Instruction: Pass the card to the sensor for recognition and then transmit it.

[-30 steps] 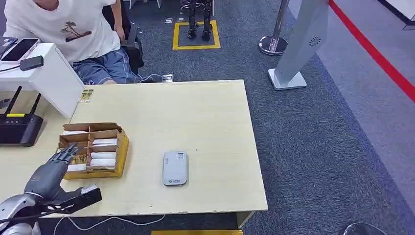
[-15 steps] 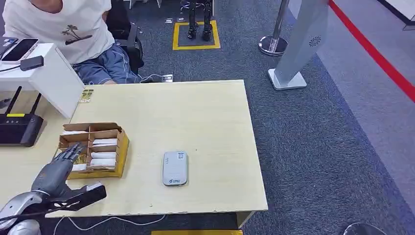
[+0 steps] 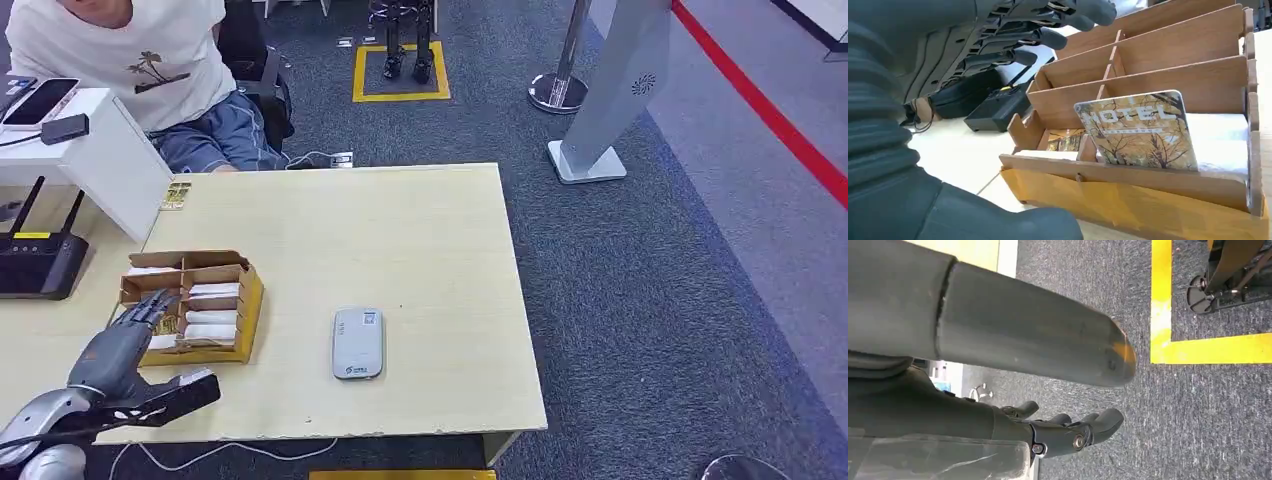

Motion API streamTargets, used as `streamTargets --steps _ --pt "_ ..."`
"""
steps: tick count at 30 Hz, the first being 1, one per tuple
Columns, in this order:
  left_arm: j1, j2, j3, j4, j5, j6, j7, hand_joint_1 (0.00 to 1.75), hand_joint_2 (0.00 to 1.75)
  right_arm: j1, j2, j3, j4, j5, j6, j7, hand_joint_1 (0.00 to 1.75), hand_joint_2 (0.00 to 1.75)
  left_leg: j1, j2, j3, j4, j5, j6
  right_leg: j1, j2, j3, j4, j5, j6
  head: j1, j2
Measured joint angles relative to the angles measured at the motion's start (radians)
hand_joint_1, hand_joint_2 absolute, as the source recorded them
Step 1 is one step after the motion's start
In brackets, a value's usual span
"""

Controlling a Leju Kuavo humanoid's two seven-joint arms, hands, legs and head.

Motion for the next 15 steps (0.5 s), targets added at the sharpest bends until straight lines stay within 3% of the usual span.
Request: streamTargets --steps 7,8,10,12,15 --pt "0.000 0.000 0.000 0.005 0.008 0.000 0.000 0.05 1.75 0.000 0.000 0.000 0.000 0.000 0.000 0.003 0.00 0.00 0.000 0.000 0.000 0.000 0.000 0.000 0.000 0.000 0.000 0.000 0.000 0.000 0.000 0.000" --pt "0.000 0.000 0.000 0.005 0.010 0.000 0.000 0.17 1.75 0.000 0.000 0.000 0.000 0.000 0.000 0.003 0.00 0.00 0.000 0.000 0.000 0.000 0.000 0.000 0.000 0.000 0.000 0.000 0.000 0.000 0.000 0.000" --pt "0.000 0.000 0.000 0.005 0.013 0.000 0.000 0.16 1.75 0.000 0.000 0.000 0.000 0.000 0.000 0.003 0.00 0.00 0.000 0.000 0.000 0.000 0.000 0.000 0.000 0.000 0.000 0.000 0.000 0.000 0.000 0.000" --pt "0.000 0.000 0.000 0.005 0.015 0.000 0.000 0.02 1.75 0.000 0.000 0.000 0.000 0.000 0.000 0.003 0.00 0.00 0.000 0.000 0.000 0.000 0.000 0.000 0.000 0.000 0.000 0.000 0.000 0.000 0.000 0.000" --pt "0.000 0.000 0.000 0.005 0.018 0.000 0.000 0.00 1.75 0.000 0.000 0.000 0.000 0.000 0.000 0.003 0.00 0.00 0.000 0.000 0.000 0.000 0.000 0.000 0.000 0.000 0.000 0.000 0.000 0.000 0.000 0.000"
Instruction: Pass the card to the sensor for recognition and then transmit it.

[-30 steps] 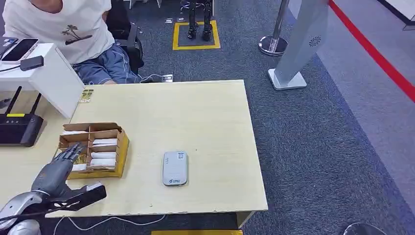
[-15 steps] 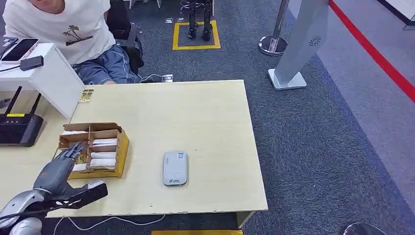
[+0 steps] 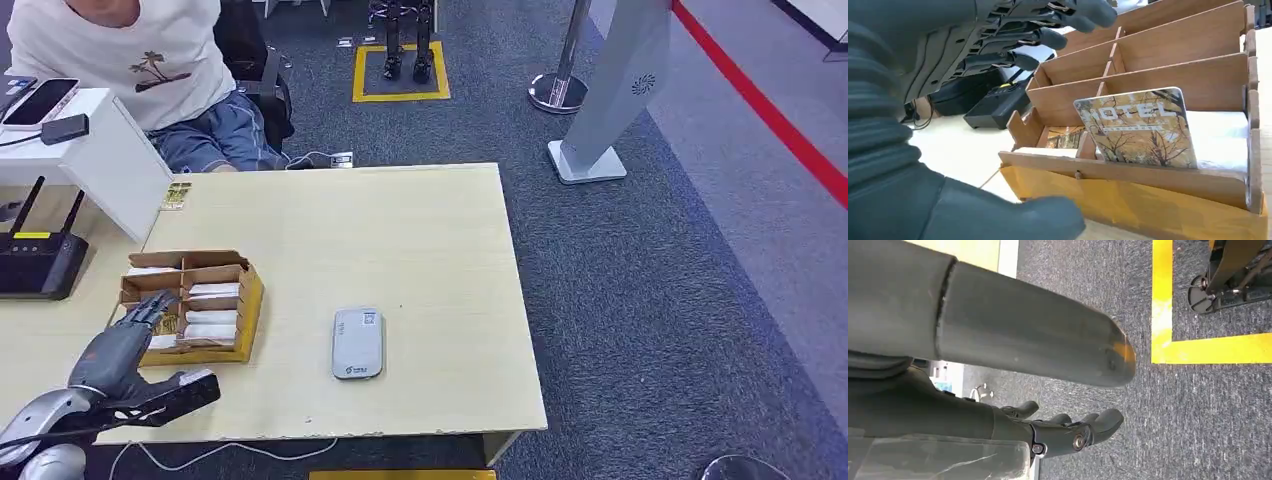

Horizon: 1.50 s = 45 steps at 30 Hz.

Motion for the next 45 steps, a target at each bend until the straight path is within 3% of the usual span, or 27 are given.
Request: streamTargets --steps 12,35,36,37,45 --pt "0.002 -0.005 0.000 0.001 0.004 0.003 0.000 0.00 1.75 0.001 0.000 0.000 0.000 0.000 0.000 0.000 0.00 0.00 0.000 0.000 0.000 0.000 0.000 0.000 0.000 0.000 0.000 0.000 0.000 0.000 0.000 0.000" --pt "-0.003 -0.073 -0.008 0.073 -0.016 0.042 0.005 0.00 1.75 0.000 0.000 0.000 0.000 0.014 -0.003 0.004 0.00 0.00 0.000 0.000 0.000 0.000 0.000 0.000 0.000 0.000 0.000 0.000 0.000 0.000 0.000 0.000" --pt "0.000 -0.071 -0.008 0.074 -0.013 0.047 0.000 0.37 1.75 0.000 0.000 0.000 0.000 0.013 -0.003 0.004 0.00 0.00 0.000 0.000 0.000 0.000 0.000 0.000 0.000 0.000 0.000 0.000 0.000 0.000 0.000 0.000" --pt "0.003 -0.069 -0.008 0.074 -0.010 0.050 -0.003 1.75 1.75 0.001 0.000 0.000 0.000 0.012 -0.004 0.004 0.00 0.00 0.000 0.000 0.000 0.000 0.000 0.000 0.000 0.000 0.000 0.000 0.000 0.000 0.000 0.000" --pt "0.009 -0.066 -0.008 0.074 -0.026 0.061 -0.017 1.75 1.75 0.001 0.000 0.000 0.000 0.012 -0.006 0.002 0.00 0.00 0.000 0.000 0.000 0.000 0.000 0.000 0.000 0.000 0.000 0.000 0.000 0.000 0.000 0.000"
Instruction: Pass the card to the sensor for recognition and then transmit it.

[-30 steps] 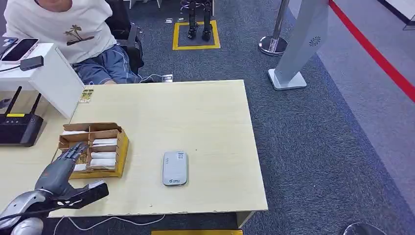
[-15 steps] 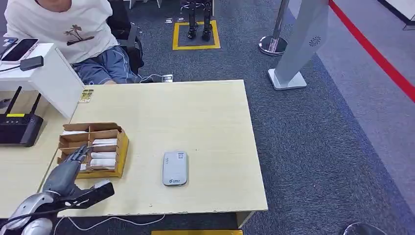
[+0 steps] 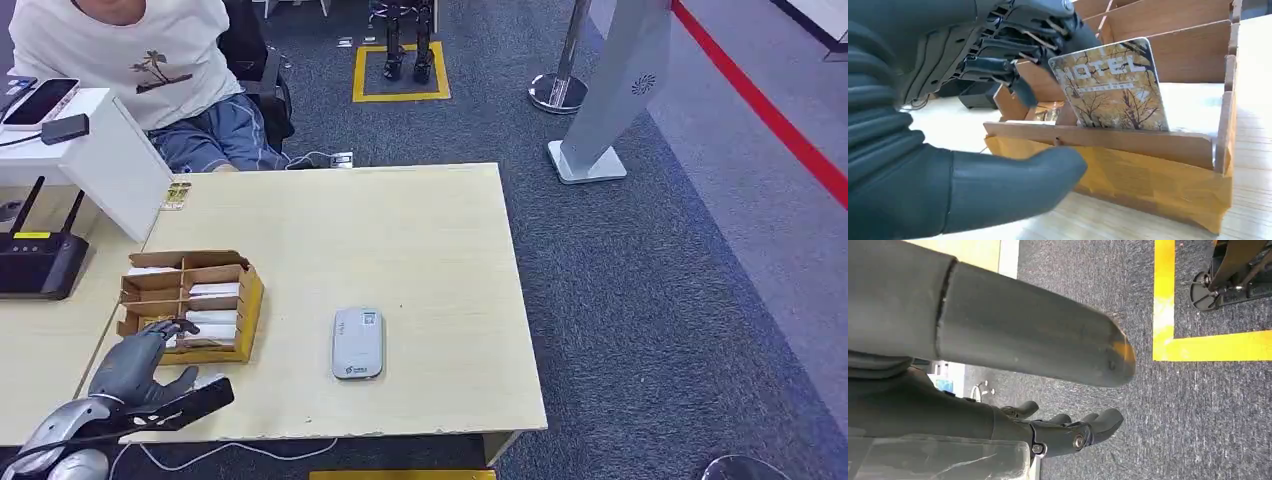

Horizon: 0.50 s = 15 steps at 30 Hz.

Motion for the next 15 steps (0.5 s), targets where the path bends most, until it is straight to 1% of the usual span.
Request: streamTargets --steps 15 --pt "-0.018 -0.011 0.000 0.000 -0.023 0.013 -0.003 1.75 1.75 0.000 0.000 0.009 0.000 0.006 0.006 -0.002 0.00 0.00 0.000 0.000 0.000 0.000 0.000 0.000 0.000 0.000 0.000 0.000 0.000 0.000 0.000 0.000"
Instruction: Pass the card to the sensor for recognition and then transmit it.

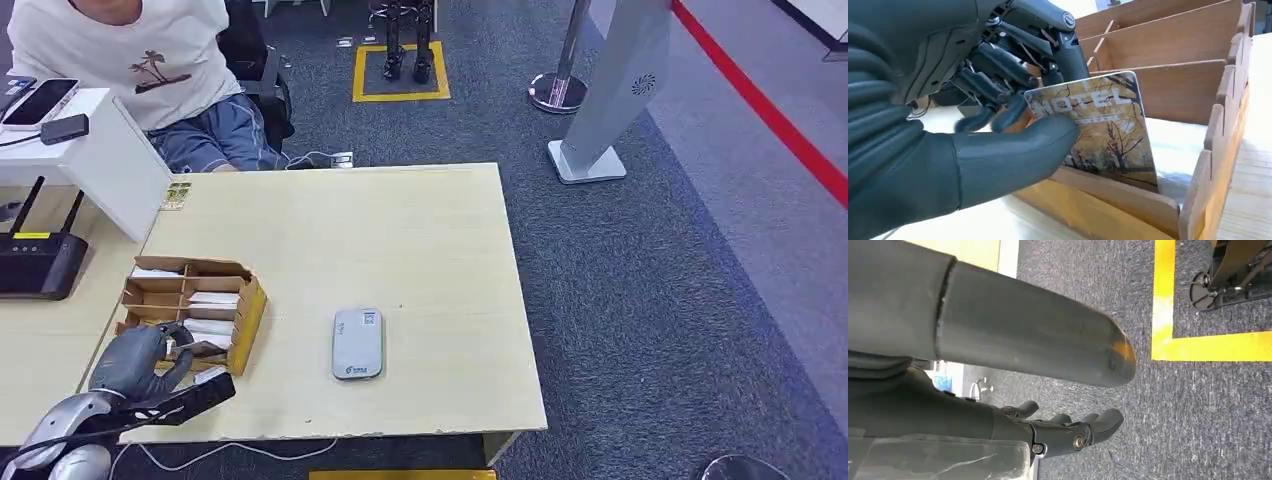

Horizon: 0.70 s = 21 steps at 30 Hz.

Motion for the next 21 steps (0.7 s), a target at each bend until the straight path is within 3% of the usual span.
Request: streamTargets --steps 10,17,21 --pt "-0.010 -0.026 0.000 0.000 -0.033 0.045 -0.006 1.75 1.75 0.001 0.000 0.000 0.000 0.003 0.000 0.002 0.00 0.00 0.000 0.000 0.000 0.000 0.000 0.000 0.000 0.000 0.000 0.000 0.000 0.000 0.000 0.000" --pt "-0.041 -0.054 0.014 -0.011 -0.054 0.163 -0.022 1.75 1.75 0.002 0.000 0.001 0.000 0.009 0.000 -0.008 0.00 0.00 0.000 0.000 0.000 0.000 0.000 0.000 0.000 0.000 0.000 0.000 0.000 0.000 0.000 0.000" --pt "-0.080 -0.073 0.051 -0.018 -0.051 0.196 -0.033 1.75 1.75 0.002 0.000 0.003 0.000 0.017 0.003 -0.009 0.00 0.00 0.000 0.000 0.000 0.000 0.000 0.000 0.000 0.000 0.000 0.000 0.000 0.000 0.000 0.000"
